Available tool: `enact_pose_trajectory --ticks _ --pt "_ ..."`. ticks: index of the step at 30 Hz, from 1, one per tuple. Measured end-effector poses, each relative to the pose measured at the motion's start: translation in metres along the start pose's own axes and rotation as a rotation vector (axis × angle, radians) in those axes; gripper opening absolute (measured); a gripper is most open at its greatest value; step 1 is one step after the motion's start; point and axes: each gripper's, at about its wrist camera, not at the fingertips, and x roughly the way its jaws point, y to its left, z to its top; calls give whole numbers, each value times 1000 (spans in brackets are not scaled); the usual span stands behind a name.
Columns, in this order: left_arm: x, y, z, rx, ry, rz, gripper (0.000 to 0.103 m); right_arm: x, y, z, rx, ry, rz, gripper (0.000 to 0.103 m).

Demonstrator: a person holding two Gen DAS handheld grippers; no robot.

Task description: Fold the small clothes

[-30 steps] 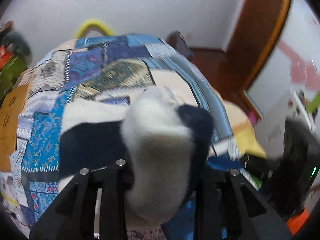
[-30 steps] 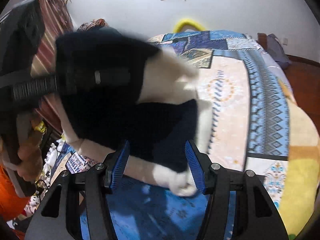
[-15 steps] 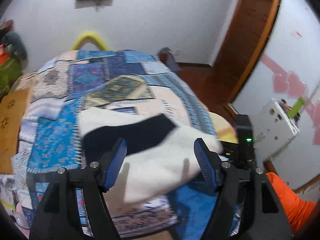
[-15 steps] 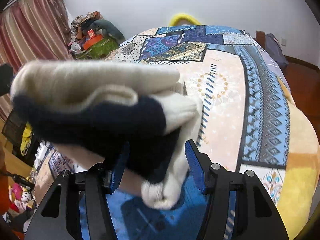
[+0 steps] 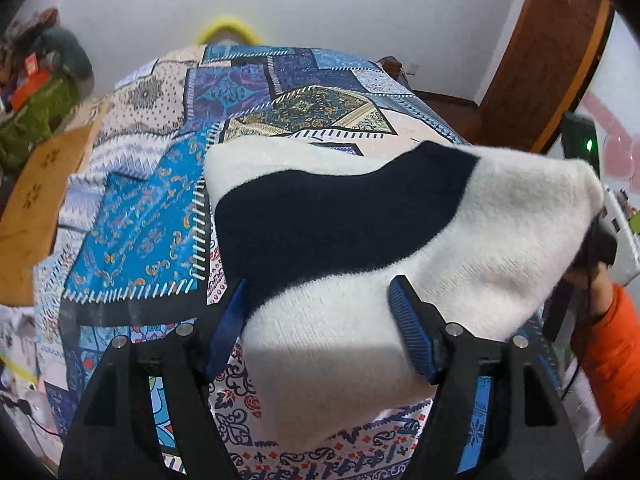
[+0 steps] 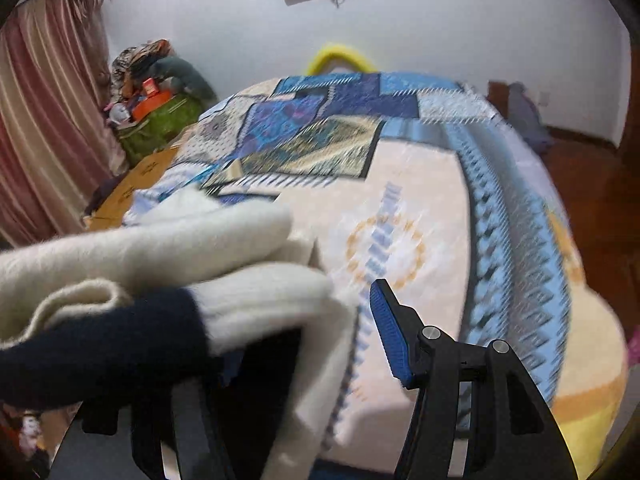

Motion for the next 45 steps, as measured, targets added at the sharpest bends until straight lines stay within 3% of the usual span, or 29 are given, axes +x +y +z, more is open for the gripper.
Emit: enact_pose_trajectory --ticks 6,12,16,20,26,31,35,38,45 --pt "2 -5 -2 17 -12 22 72 -37 -8 13 -20 -80 -80 54" --pt "-8 -14 -7 49 -32 38 78 -82 -4 20 1 -82 -17 55" --pt "-22 -2 -15 0 -54 25 80 -99 20 9 -39 -91 23 61" --pt "-33 17 -29 -59 -62 32 83 -98 47 -5 -54 -57 115 61" --pt "-46 26 -53 -76 -62 19 83 -68 68 -29 -98 4 129 61" --pt "-26 15 -61 -19 -6 33 83 -58 69 -37 -100 37 133 39" --pt "-1 17 -58 -62 48 18 83 -55 71 -39 -131 61 147 20" --pt "7 25 -63 -104 49 -13 83 -61 74 -39 -163 36 133 15" --pt "-3 61 -72 -226 30 -61 77 -76 72 -33 -197 -28 109 14"
